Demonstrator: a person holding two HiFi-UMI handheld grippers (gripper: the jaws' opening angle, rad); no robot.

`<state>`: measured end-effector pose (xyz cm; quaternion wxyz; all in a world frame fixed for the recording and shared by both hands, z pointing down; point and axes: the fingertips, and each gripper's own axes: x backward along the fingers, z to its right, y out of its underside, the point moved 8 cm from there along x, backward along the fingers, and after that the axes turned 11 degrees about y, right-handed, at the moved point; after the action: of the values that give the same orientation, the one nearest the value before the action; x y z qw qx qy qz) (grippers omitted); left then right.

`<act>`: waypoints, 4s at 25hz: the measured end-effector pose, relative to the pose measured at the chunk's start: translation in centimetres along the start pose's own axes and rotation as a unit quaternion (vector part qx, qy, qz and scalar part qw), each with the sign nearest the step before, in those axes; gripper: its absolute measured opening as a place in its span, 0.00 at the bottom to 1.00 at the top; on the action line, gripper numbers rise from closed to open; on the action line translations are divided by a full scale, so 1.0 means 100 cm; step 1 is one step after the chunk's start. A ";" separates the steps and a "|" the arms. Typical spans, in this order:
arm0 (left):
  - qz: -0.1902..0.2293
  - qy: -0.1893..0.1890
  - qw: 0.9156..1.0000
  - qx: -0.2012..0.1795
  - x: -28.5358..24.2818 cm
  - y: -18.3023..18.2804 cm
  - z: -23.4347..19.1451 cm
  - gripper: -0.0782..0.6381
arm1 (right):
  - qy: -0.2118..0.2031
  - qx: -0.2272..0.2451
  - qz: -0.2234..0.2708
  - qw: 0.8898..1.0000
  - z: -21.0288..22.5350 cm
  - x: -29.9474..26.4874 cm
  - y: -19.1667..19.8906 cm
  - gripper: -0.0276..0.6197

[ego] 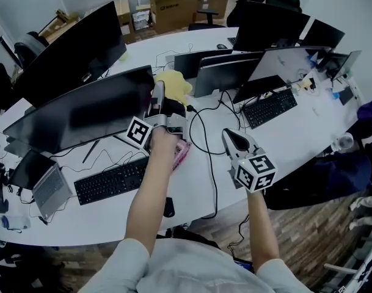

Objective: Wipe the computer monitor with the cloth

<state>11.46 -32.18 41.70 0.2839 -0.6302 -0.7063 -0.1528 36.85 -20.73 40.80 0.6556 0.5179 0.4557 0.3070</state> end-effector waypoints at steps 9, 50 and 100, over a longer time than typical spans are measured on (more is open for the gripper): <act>-0.040 0.046 0.998 -0.023 -0.037 0.010 0.061 0.29 | 0.002 0.006 0.030 1.000 -0.008 0.020 -0.042 0.08; -0.500 -0.070 0.286 -0.815 -0.078 -0.056 0.163 0.29 | -0.019 0.031 0.087 0.996 -0.123 -0.004 -0.096 0.08; -0.429 -0.201 0.321 -0.820 0.058 -0.487 0.322 0.29 | -0.103 0.094 0.096 0.986 -0.491 -0.101 -0.102 0.08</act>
<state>-43.10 -16.80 26.51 -0.6336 -0.1625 -0.4287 -0.6232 -12.84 -12.77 31.45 0.6151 0.6475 0.3605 0.2691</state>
